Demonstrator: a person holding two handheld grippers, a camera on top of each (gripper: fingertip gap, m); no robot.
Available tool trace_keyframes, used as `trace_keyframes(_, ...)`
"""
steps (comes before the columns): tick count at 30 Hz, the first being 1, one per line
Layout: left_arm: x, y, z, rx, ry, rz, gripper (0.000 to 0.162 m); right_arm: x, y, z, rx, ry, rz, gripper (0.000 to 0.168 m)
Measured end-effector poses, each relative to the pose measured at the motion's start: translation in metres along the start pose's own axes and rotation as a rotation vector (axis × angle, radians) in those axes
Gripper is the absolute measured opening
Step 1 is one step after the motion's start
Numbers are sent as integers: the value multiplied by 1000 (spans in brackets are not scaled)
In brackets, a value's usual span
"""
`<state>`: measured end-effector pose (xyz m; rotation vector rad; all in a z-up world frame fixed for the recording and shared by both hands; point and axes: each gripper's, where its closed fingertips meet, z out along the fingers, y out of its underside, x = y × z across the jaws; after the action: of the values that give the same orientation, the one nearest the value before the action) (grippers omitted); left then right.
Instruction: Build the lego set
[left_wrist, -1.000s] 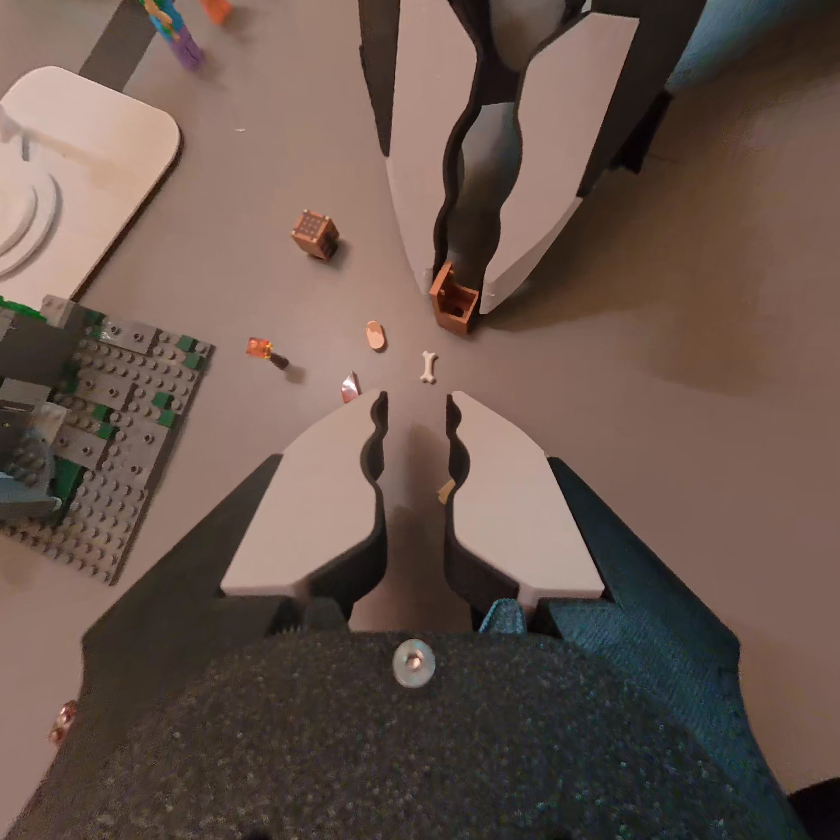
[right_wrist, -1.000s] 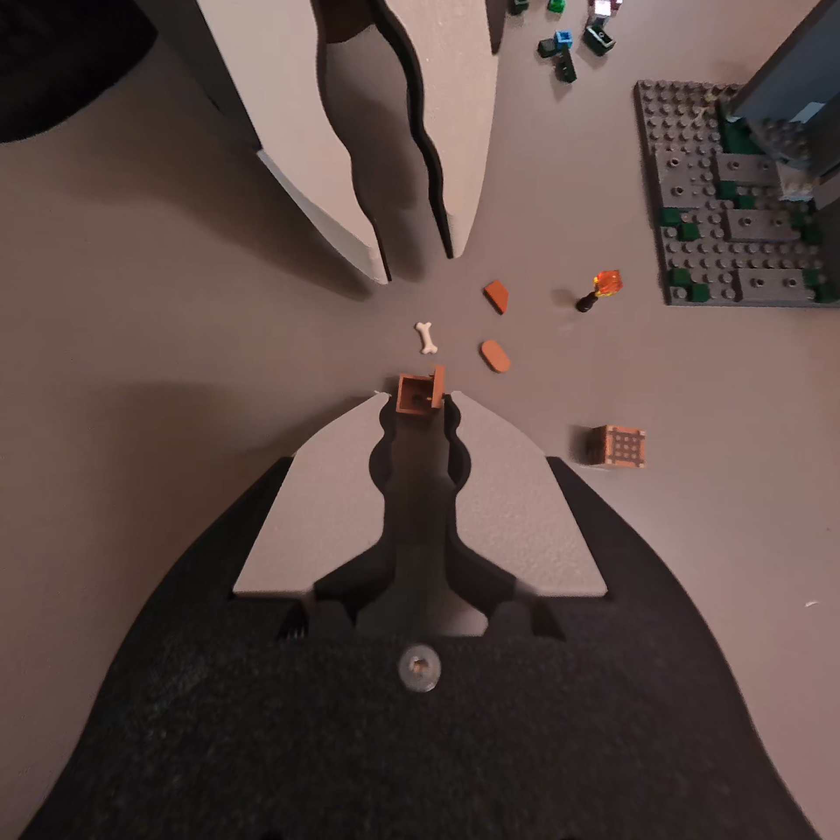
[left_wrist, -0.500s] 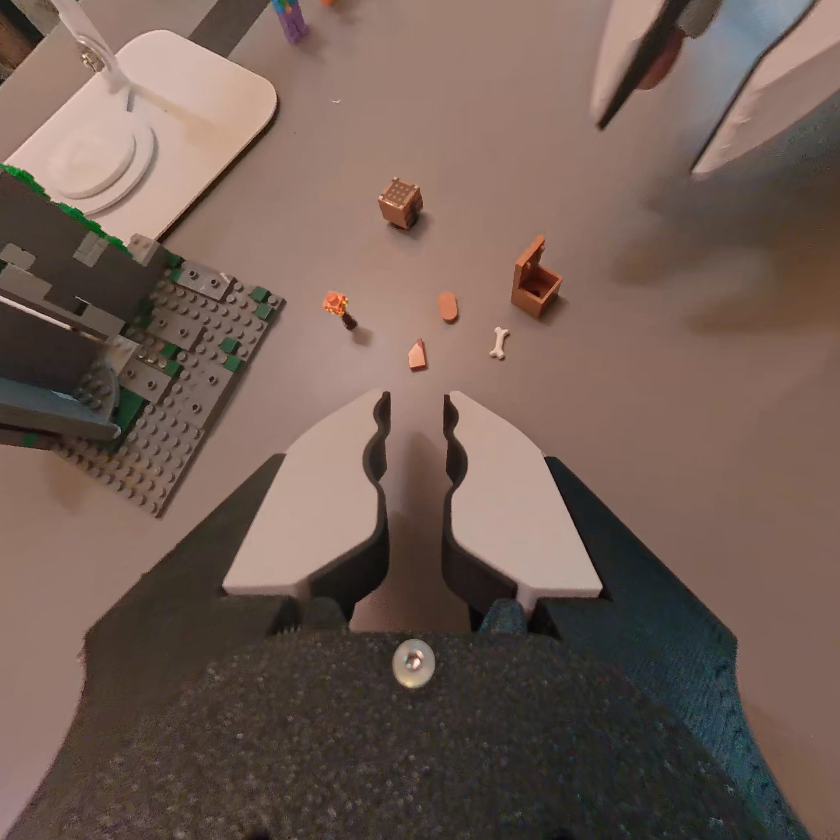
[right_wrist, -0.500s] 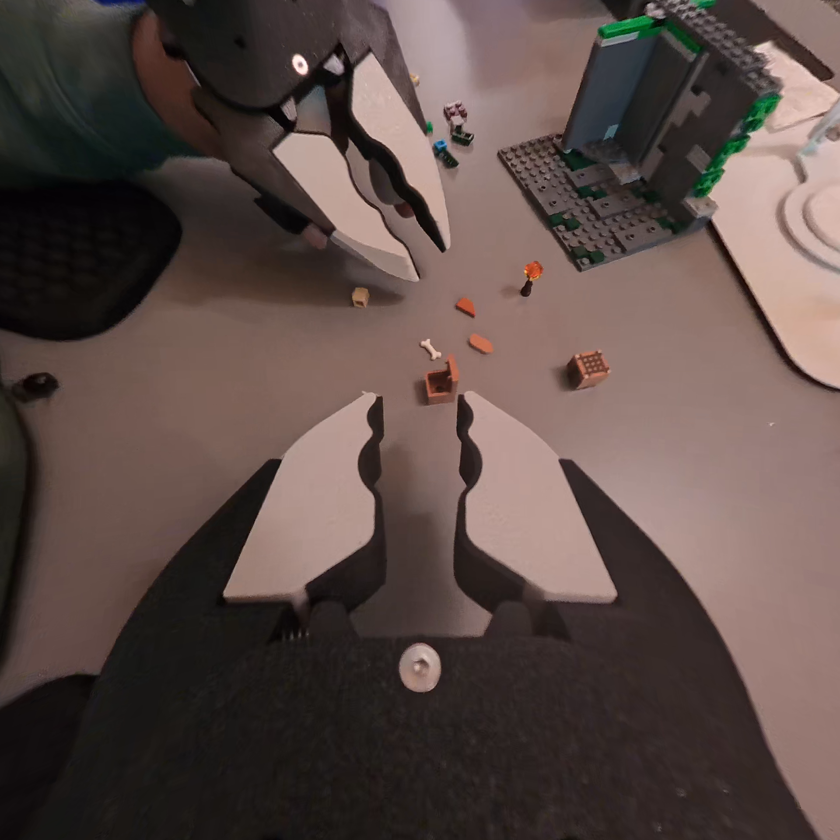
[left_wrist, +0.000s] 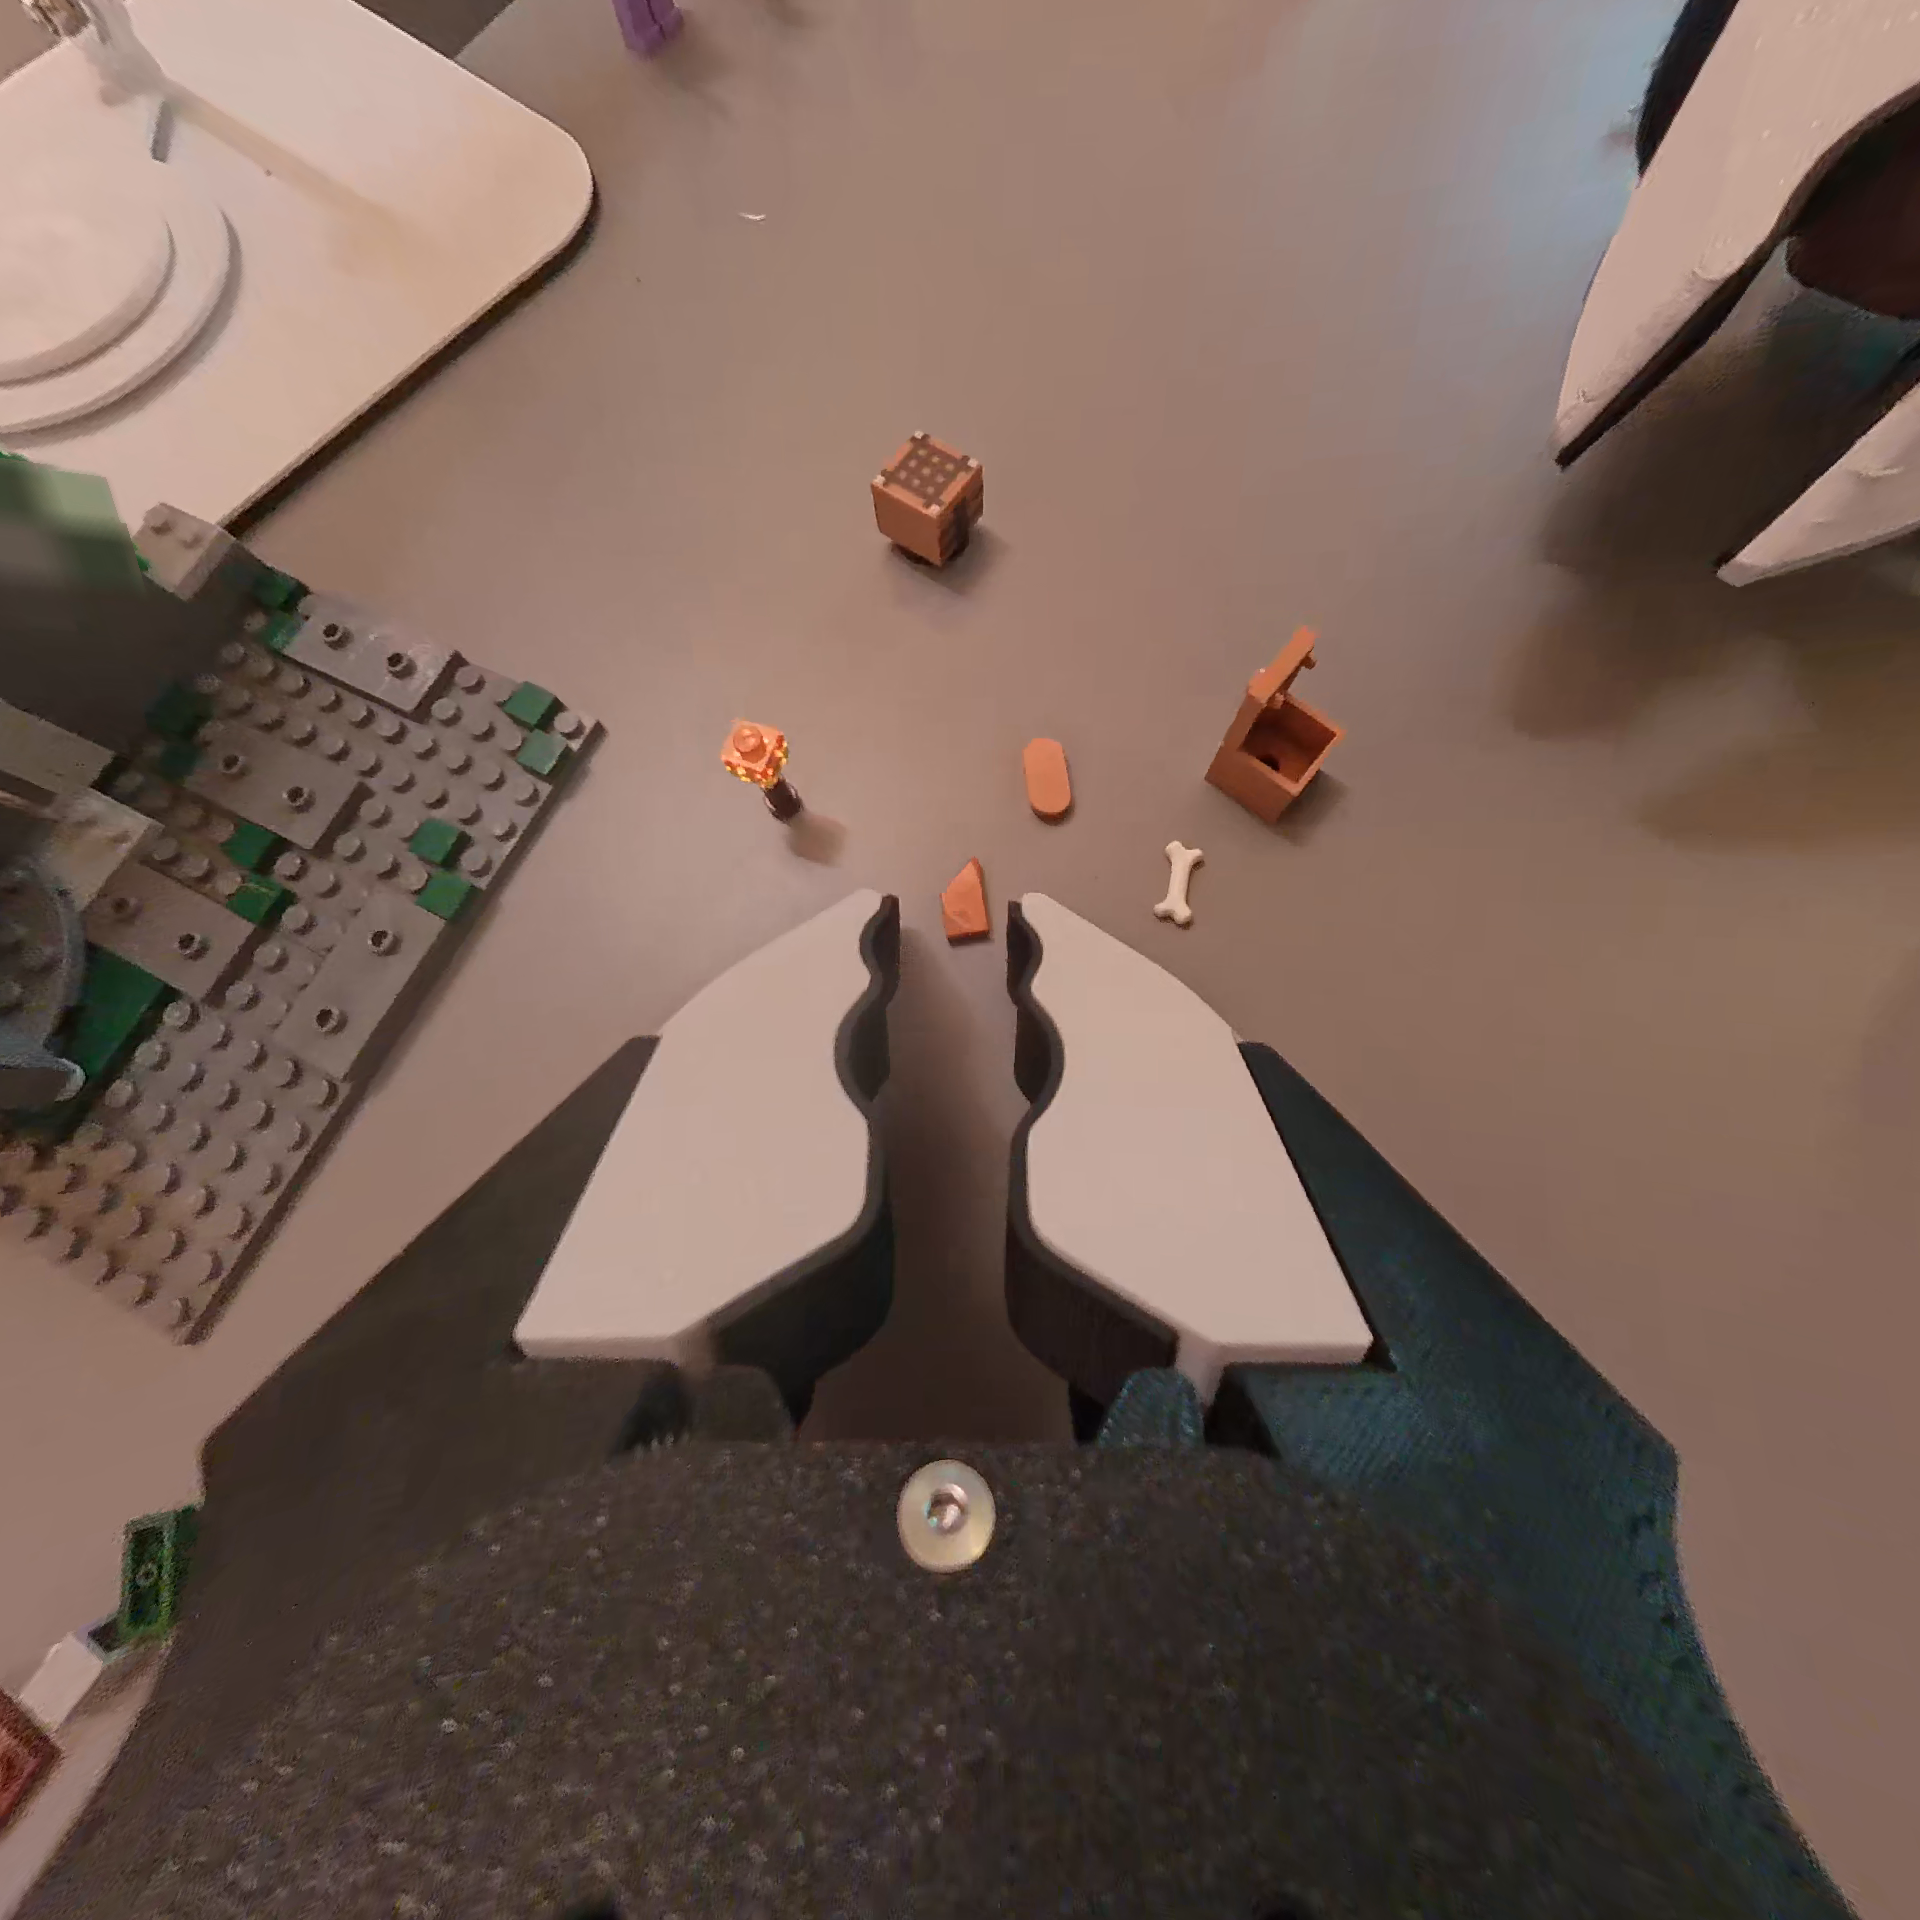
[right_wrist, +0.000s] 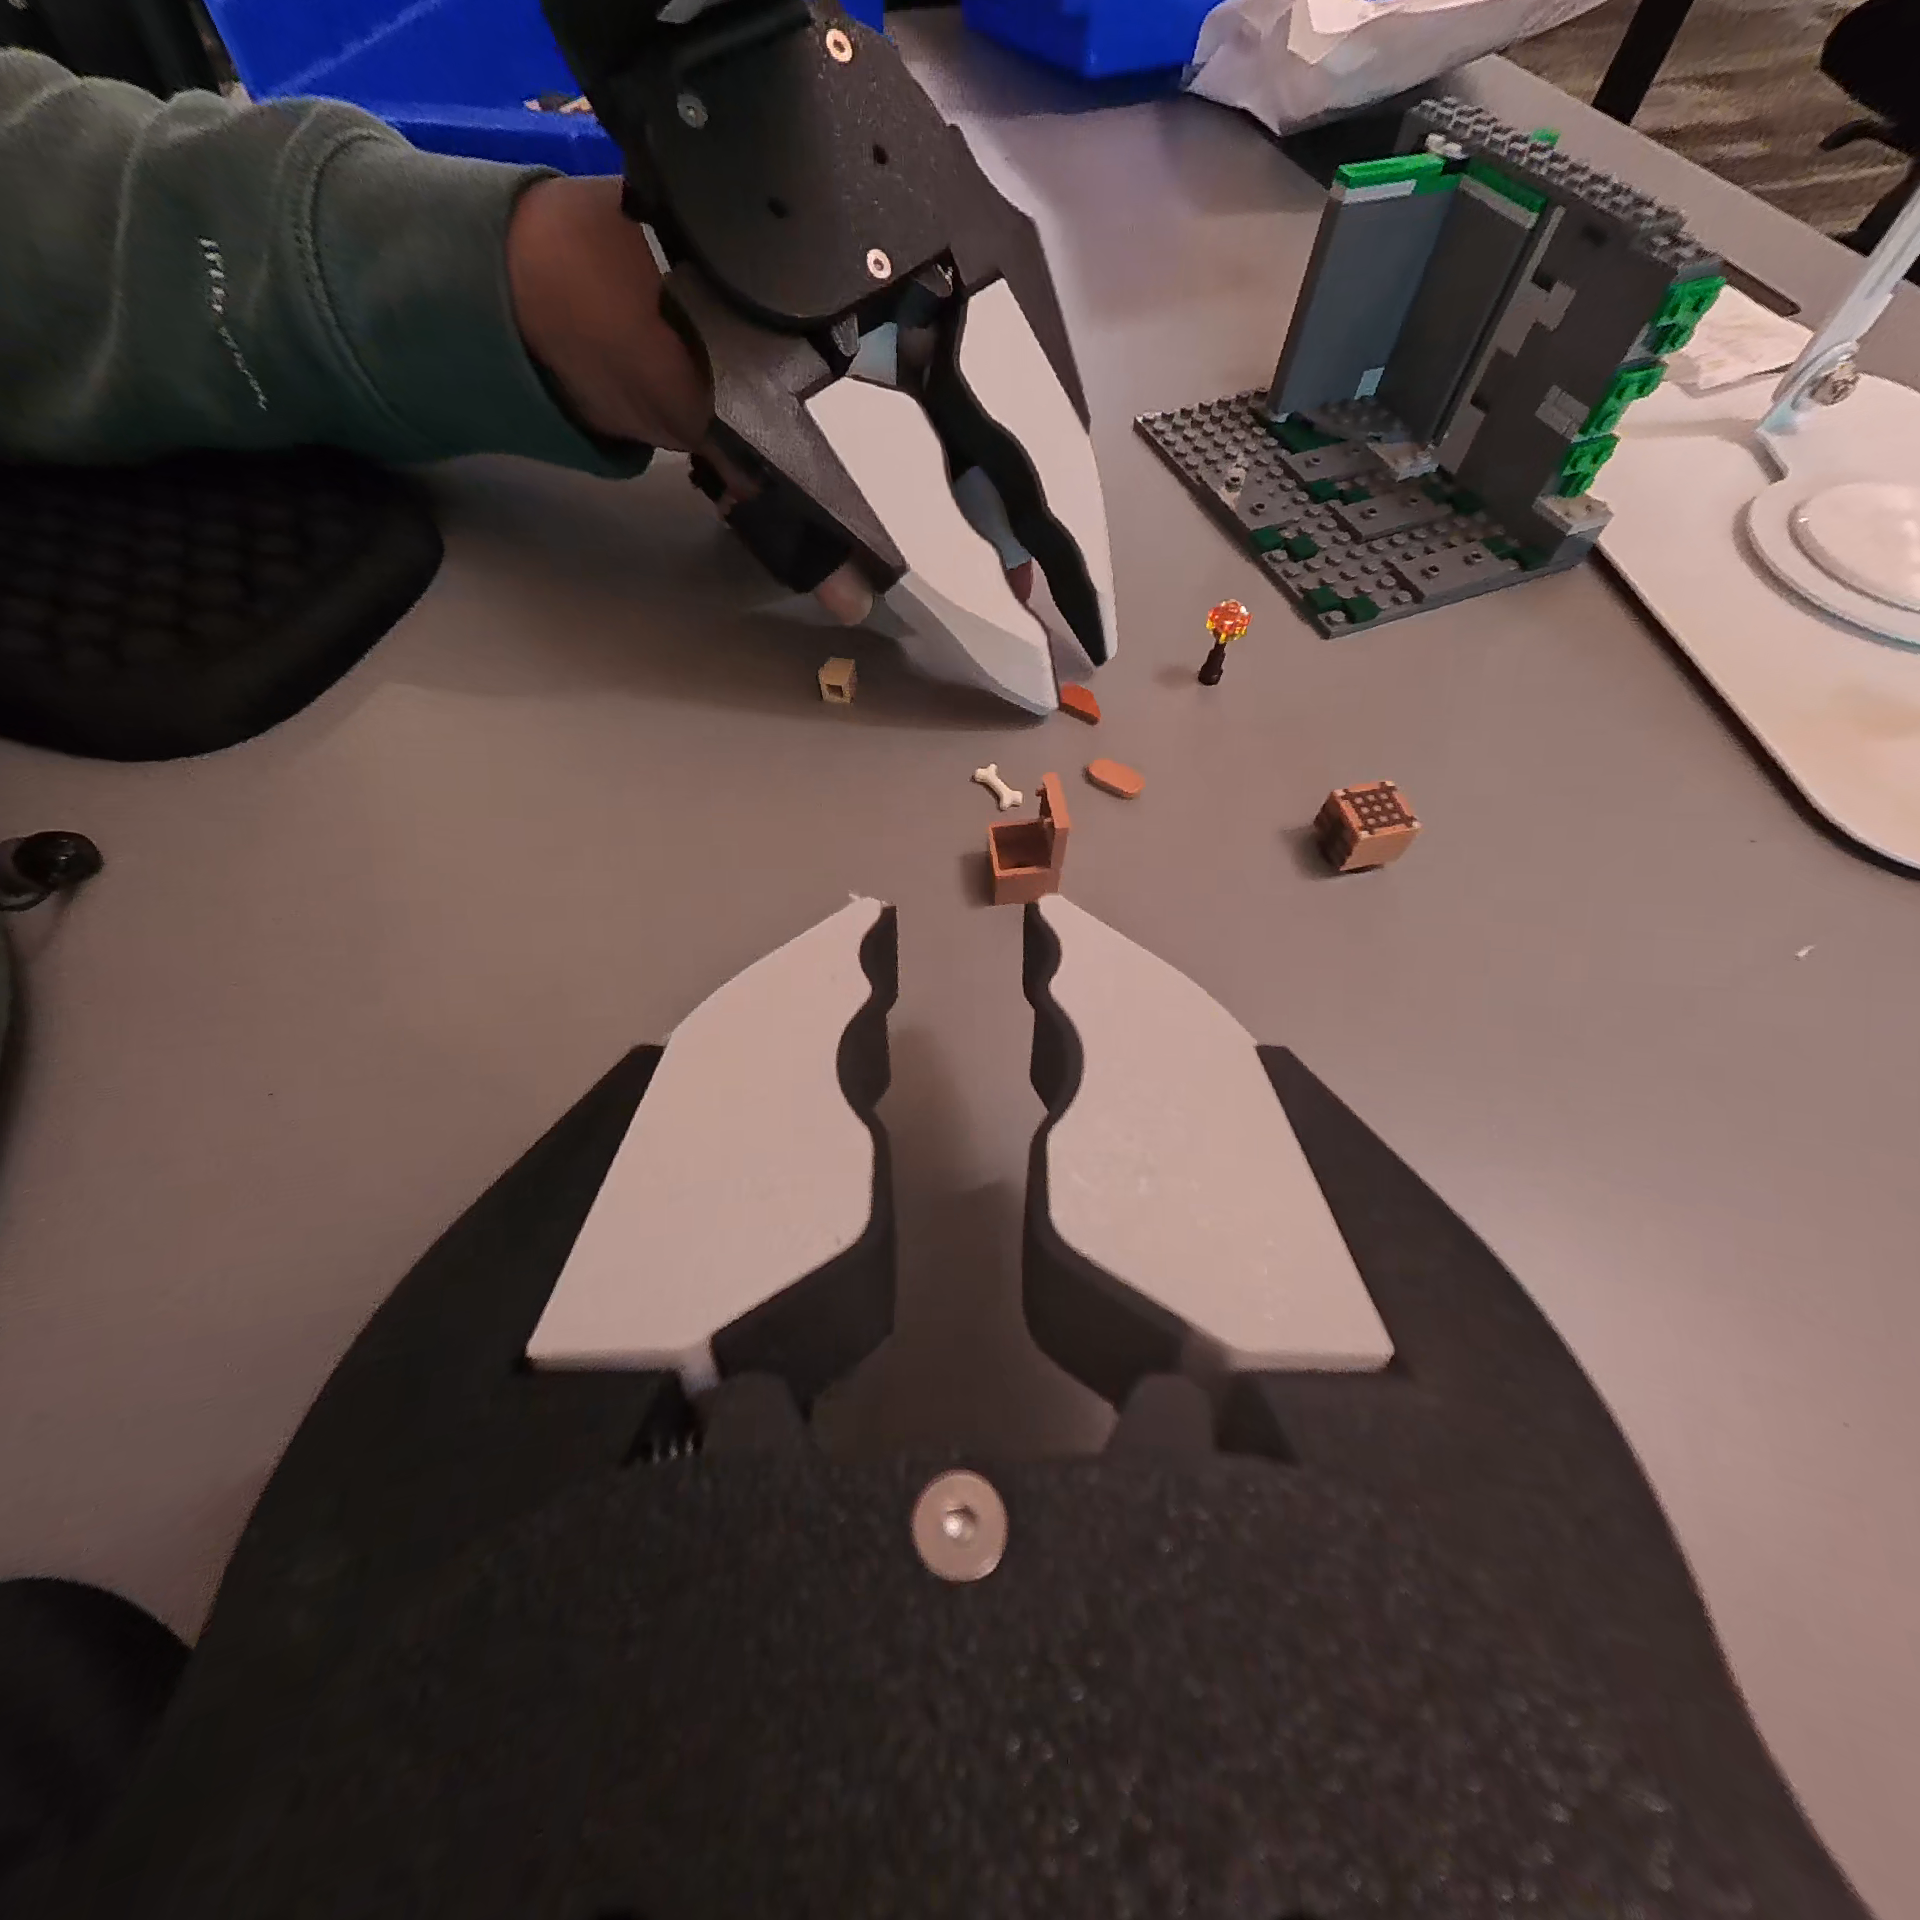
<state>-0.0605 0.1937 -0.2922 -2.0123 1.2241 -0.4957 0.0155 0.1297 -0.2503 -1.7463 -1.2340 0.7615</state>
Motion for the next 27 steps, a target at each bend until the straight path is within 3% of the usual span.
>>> trace_keyframes(10, 4, 1, 3, -37, 4, 30, 9, 1, 12, 8, -58, 20, -14, 19)
trace_keyframes(27, 2, 0, 1, 4, 4, 56, 7, 0, 20, 10, -88, 9, -5, 19)
